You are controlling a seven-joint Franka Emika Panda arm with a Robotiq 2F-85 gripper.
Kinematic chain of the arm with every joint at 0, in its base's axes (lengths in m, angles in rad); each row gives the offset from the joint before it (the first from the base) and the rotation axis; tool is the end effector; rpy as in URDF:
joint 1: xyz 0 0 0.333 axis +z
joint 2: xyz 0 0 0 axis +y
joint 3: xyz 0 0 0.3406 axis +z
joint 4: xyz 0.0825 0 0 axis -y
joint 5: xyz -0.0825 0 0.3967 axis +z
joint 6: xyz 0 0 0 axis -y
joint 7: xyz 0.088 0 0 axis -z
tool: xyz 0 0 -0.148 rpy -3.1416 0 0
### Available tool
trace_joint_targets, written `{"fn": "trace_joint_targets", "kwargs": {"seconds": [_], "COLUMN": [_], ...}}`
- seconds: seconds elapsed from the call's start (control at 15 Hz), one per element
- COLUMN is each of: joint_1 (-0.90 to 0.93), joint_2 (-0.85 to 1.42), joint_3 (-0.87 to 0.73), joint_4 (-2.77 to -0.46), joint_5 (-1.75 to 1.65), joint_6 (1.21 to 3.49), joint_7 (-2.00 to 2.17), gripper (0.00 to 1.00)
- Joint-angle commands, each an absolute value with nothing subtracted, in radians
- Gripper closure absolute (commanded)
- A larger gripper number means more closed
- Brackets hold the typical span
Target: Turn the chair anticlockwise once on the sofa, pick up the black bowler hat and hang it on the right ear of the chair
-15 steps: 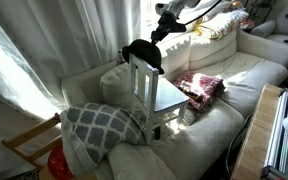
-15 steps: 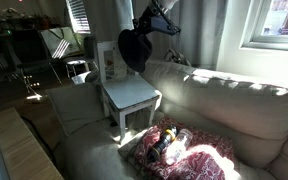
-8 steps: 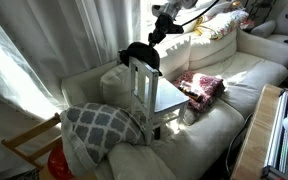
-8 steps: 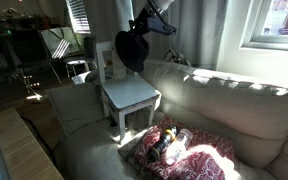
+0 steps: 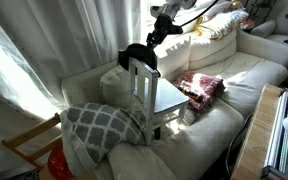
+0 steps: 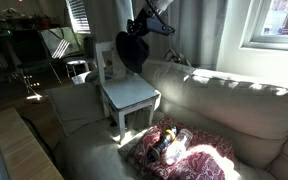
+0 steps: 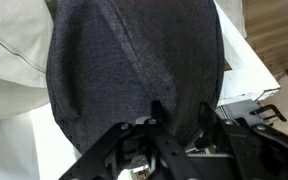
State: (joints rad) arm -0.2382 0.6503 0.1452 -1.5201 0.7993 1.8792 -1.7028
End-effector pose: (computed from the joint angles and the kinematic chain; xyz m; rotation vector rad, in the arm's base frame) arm 0.7130 0.0007 0.2710 -1.9357 -1.3508 -0.5795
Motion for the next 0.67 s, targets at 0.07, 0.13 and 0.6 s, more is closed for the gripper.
{"fn": "trace_joint_targets", "kwargs": {"seconds": [0.07,0.13,0.6], "joint_1": [-0.217,-0.216,-0.200], "joint_2": [0.676,0.679,0.706], "joint_3": [0.118,0.116,0.097], "joint_4": [-1.489,-1.486,-1.481], "joint_5": [0.782,0.780,0.760], "joint_6": [1.832,1.826,1.843], "joint_7": [-1.709,-1.708,-1.684], "gripper": [0.17,0.08,0.00]}}
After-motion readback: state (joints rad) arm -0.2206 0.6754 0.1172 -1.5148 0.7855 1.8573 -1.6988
